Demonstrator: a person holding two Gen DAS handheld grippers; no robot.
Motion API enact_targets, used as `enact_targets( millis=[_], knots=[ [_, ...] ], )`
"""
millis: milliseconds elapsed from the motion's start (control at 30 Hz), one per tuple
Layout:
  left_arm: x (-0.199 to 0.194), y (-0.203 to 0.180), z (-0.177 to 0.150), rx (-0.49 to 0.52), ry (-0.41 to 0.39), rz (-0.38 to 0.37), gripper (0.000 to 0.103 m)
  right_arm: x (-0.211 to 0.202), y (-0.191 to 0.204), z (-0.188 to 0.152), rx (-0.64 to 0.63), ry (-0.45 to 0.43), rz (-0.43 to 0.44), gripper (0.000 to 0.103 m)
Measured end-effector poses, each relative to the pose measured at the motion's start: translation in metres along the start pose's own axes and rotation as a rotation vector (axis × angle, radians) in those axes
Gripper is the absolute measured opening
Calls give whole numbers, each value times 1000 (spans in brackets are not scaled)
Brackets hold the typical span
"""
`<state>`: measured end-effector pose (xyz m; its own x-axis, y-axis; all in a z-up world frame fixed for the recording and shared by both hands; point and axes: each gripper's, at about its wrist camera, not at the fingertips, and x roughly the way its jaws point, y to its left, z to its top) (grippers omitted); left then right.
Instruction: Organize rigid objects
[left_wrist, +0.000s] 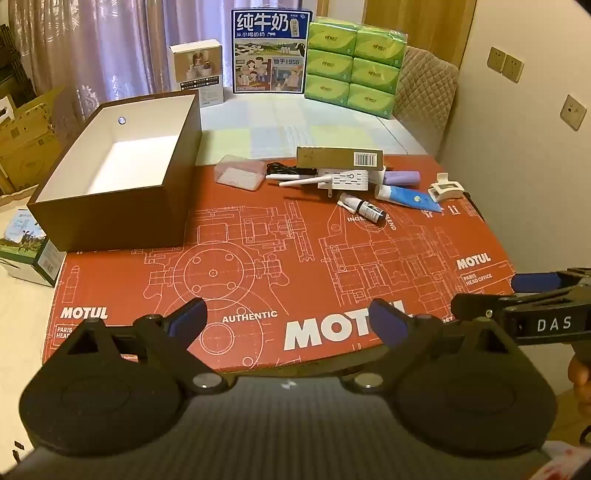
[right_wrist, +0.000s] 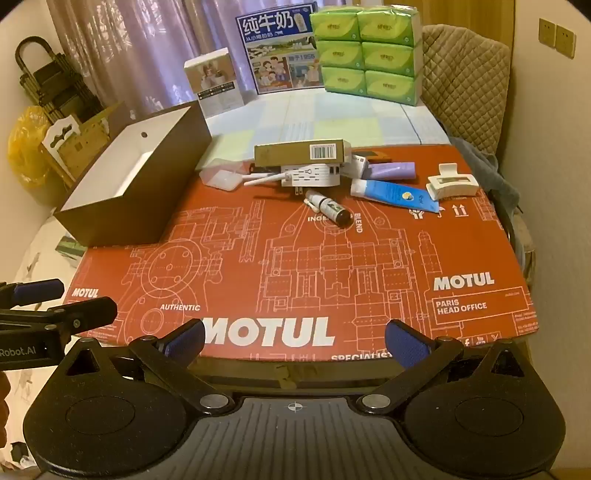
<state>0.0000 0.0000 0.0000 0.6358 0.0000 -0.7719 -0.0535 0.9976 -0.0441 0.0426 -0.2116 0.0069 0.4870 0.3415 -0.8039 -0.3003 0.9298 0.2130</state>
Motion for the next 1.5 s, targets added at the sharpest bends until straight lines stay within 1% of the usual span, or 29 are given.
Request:
enact_targets(
  millis=[333,1500],
  knots=[
    [0,0,0,-2,7,0,91,1,3,1,0,3,-2,101],
    [0,-1,1,-2,7,-5,91,-1,9,1,-2,-1,0,101]
  ],
)
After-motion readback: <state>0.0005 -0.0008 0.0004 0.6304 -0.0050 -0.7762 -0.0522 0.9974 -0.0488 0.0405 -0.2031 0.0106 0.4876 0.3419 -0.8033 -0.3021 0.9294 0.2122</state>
